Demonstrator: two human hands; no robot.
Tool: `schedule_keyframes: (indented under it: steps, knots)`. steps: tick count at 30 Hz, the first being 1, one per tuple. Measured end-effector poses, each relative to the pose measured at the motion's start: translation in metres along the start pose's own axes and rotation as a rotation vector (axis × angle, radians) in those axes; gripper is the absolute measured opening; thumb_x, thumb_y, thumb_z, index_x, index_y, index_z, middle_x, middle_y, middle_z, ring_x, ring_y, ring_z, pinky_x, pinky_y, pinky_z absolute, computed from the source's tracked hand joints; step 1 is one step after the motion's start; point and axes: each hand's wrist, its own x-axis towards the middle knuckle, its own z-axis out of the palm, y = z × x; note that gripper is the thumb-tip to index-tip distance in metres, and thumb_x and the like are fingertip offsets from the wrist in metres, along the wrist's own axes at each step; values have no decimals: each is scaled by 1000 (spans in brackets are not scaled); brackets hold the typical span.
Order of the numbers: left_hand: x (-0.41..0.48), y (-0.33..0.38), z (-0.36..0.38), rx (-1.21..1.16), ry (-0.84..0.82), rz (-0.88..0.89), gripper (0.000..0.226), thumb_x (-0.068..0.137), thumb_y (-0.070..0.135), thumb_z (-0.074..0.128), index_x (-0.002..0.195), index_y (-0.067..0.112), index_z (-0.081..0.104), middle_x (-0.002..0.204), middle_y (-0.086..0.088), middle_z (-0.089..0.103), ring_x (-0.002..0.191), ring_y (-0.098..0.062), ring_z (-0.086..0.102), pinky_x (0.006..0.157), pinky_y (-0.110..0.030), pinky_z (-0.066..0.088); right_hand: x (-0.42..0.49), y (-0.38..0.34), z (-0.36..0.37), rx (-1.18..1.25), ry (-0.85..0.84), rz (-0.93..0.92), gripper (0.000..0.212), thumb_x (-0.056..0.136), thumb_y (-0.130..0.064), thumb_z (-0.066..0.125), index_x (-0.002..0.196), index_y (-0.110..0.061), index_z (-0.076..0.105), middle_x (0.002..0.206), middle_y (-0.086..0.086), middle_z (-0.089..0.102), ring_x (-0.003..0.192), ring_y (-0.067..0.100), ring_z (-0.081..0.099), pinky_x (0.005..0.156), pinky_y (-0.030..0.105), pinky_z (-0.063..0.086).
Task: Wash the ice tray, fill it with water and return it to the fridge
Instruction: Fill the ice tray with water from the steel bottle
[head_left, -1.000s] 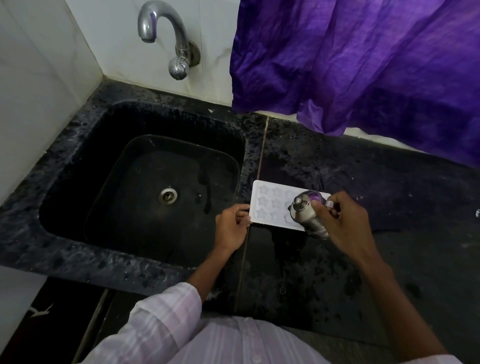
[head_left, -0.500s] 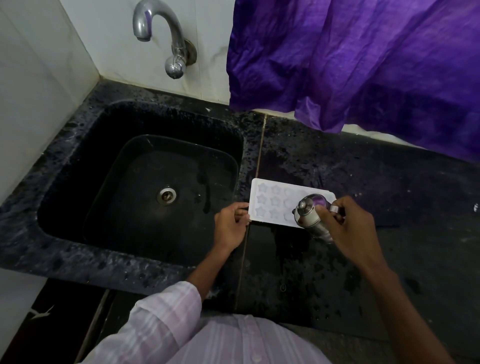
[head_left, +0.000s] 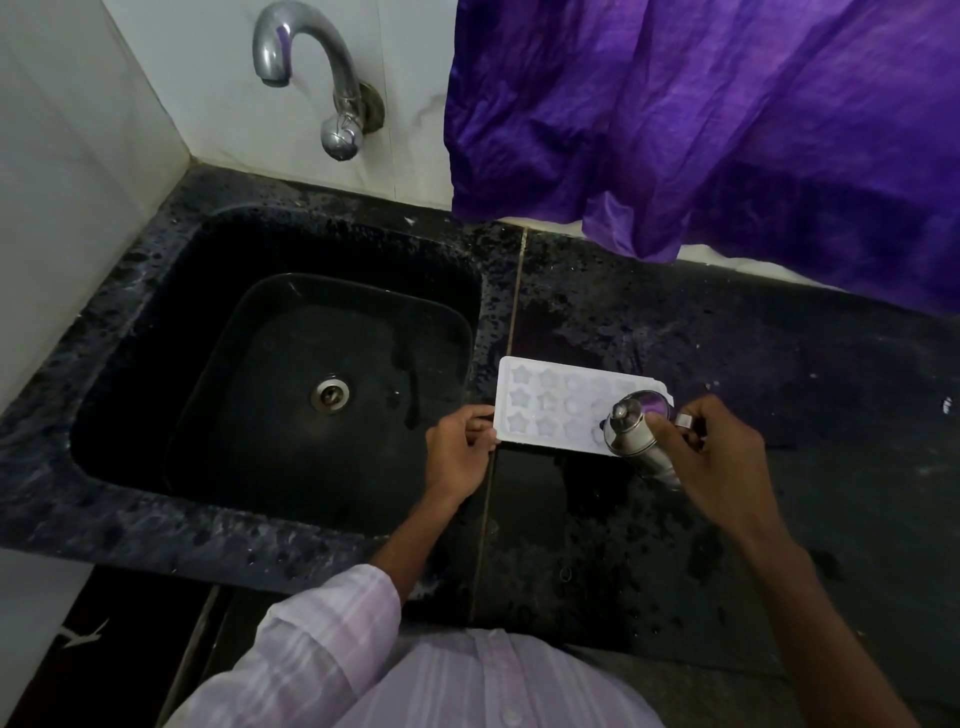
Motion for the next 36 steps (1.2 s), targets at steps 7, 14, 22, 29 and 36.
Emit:
schedule_keyframes:
  steps: [7,14,22,29,36]
  knots:
    - [0,1,-1,6,-8,-1,25,91,2,67,115,10,71,89,-1,76,79,-7,73,78,-27,62,9,-1,1,26,4,3,31,88,-28,71,72,-13,48,61,7,51,53,13,41,51,23,36]
    - [0,1,-1,16,-7,5,25,91,1,67,115,9,71,89,-2,76,79,-8,73,78,-28,62,20,-3,1,-2,-2,-18,29,88,-25,70,74,-11,50,62,7,52,54,14,42,52,25,36]
    - [-2,3,-1,21,3,-5,25,91,1,67,114,10,71,89,-2,76,79,-8,73,80,-30,62,32,-2,3,15,15,-23,30,88,-26,71,74,-10,49,61,1,47,54,11,40,53,25,34]
    - [0,3,-1,27,-2,-10,25,91,1,68,114,9,71,83,2,73,76,-8,72,80,-29,61,41,-7,1,14,0,-43,30,89,-25,70,74,-11,48,60,0,45,54,12,39,52,26,35]
    - [0,4,-1,23,-3,-19,25,90,1,68,114,10,72,86,0,75,78,-10,73,81,-31,62,49,-8,1,2,3,-57,29,89,-26,69,75,-11,48,61,-1,46,54,10,40,52,21,34]
